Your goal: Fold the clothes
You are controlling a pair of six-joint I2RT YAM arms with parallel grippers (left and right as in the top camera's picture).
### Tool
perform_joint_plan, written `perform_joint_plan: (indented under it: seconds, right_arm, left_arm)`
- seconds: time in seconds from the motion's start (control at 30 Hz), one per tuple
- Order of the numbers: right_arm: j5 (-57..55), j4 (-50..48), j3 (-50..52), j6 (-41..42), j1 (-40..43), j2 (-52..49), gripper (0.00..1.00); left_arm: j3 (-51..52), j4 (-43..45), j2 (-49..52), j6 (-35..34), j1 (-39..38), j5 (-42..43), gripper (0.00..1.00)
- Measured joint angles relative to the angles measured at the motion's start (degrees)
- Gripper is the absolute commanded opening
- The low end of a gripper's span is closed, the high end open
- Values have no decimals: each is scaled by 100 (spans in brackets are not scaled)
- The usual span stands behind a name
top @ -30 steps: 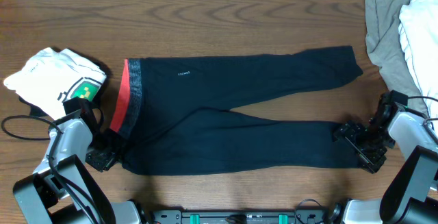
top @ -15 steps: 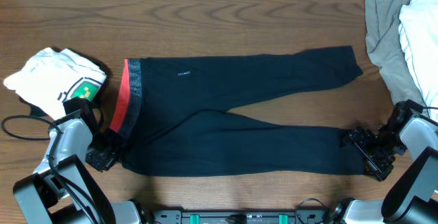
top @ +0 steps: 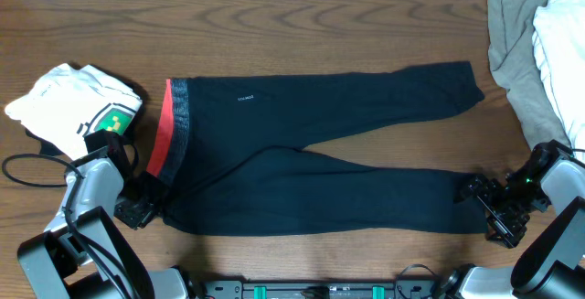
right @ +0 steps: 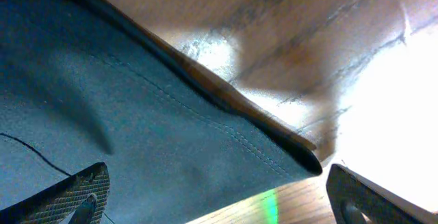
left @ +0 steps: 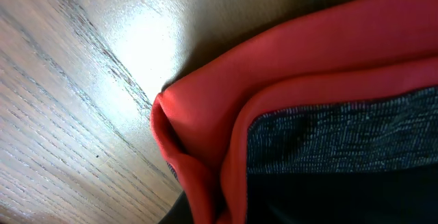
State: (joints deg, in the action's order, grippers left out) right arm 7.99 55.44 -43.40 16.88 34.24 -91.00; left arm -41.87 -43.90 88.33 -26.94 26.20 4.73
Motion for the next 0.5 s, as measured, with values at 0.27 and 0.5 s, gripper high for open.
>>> perform_joint_plan:
  seconds: [0.27, 0.5]
  right_arm:
    - [-61, -387, 20, 42, 0, 4, 85]
    - [-129, -474, 127, 46, 0, 105, 84]
  left_arm:
    - [0, -2, 0, 0, 0, 0, 12]
    - [0, -2, 0, 0, 0, 0, 12]
